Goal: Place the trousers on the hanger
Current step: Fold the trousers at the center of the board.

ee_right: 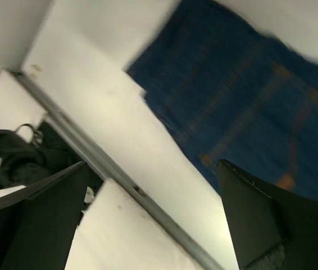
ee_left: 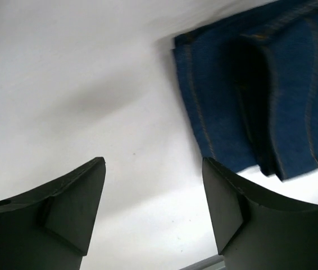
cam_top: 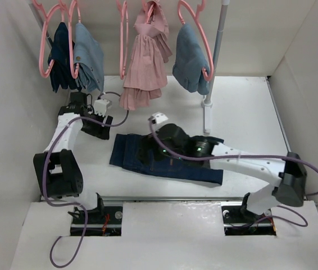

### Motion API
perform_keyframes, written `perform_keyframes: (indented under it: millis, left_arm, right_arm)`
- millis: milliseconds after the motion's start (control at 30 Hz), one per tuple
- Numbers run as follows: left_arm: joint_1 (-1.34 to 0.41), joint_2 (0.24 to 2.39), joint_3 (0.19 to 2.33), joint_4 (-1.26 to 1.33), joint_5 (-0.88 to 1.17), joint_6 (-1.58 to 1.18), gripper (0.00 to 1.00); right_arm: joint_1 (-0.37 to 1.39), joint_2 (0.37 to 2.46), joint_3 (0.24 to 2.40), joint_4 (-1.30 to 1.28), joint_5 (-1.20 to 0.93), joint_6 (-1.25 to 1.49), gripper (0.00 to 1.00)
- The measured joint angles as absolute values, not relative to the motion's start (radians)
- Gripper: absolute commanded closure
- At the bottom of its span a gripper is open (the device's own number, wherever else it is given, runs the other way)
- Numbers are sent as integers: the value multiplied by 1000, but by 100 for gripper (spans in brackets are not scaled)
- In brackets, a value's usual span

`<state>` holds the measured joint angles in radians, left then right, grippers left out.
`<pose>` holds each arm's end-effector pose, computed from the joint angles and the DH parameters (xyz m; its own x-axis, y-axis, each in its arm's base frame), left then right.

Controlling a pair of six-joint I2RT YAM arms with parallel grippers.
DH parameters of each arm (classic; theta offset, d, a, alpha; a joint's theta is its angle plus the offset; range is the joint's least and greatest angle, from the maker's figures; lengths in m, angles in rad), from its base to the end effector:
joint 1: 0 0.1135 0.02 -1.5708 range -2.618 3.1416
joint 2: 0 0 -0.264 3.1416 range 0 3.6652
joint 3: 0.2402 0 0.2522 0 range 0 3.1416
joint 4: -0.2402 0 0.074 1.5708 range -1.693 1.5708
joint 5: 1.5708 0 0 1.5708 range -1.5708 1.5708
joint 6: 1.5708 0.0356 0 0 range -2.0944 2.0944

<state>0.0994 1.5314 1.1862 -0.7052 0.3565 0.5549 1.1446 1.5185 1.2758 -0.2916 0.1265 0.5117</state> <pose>0.3135 0.0188 0.2577 -0.6918 0.4272 -0.5822 0.5226 0.8526 0.0046 0.1498 0.3191 0.3208 -0.6039 -0.1551 -0.7819 -0.6453 0.6708 0.3654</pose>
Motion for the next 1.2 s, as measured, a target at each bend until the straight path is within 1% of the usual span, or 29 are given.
perform_keyframes:
  millis: [33,100,167,200,233,300,400,500,600,633,667,767,800,833,867,900,933,1000,1033,1200]
  left_arm:
    - [98,1513,1185,-714,374,568,32]
    - [86,1498,1181,-725,397,585,28]
    - [52,1504,1160,-723,415,586,27]
    - [29,1510,1144,-723,422,581,7]
    - [1,1520,1126,-719,428,578,4]
    - [-52,1538,1085,-711,438,558,4]
    - [-112,1564,1039,-696,437,538,2]
    - [-139,1589,1029,-686,437,520,2]
    - [-162,1608,1029,-652,422,495,2]
    - [-171,1621,1029,-639,414,488,5]
    - [-179,1638,1030,-628,411,481,13]
    - [-202,1692,1050,-625,401,466,28]
    - [-207,1694,1053,-618,405,465,38]
    - [-210,1700,1056,-616,407,463,44]
    - [-216,1705,1056,-613,408,461,58]
    - [-220,1707,1056,-612,409,459,59]
    - [-224,1707,1056,-612,410,463,74]
    - [-229,1707,1056,-612,410,459,96]
    - [-229,1707,1056,-611,412,464,100]
    - [-229,1707,1071,-634,411,466,100]
  right_arm:
    - [1122,1477,1230,-304,131,550,0]
    - [1074,1416,1134,-343,138,629,0]
    - [1017,1365,1031,-376,137,711,0]
    - [977,1338,977,-407,143,756,0]
    - [931,1308,925,-443,154,797,0]
    - [844,1234,843,-519,181,865,0]
    - [748,1113,790,-606,216,924,0]
    - [671,1015,769,-624,224,947,0]
    - [561,969,721,-615,217,947,0]
    - [523,969,698,-609,208,945,0]
    - [488,974,672,-599,195,942,0]
    - [402,1015,609,-565,141,935,0]
    - [381,1031,598,-553,125,931,0]
    - [359,1047,589,-540,105,926,0]
    - [336,1066,585,-522,84,915,0]
    - [327,1073,585,-511,76,910,0]
    - [312,1084,586,-492,63,896,0]
    - [295,1113,591,-461,44,866,0]
    - [287,1130,595,-451,39,851,0]
    - [241,1206,616,-422,-2,782,0]
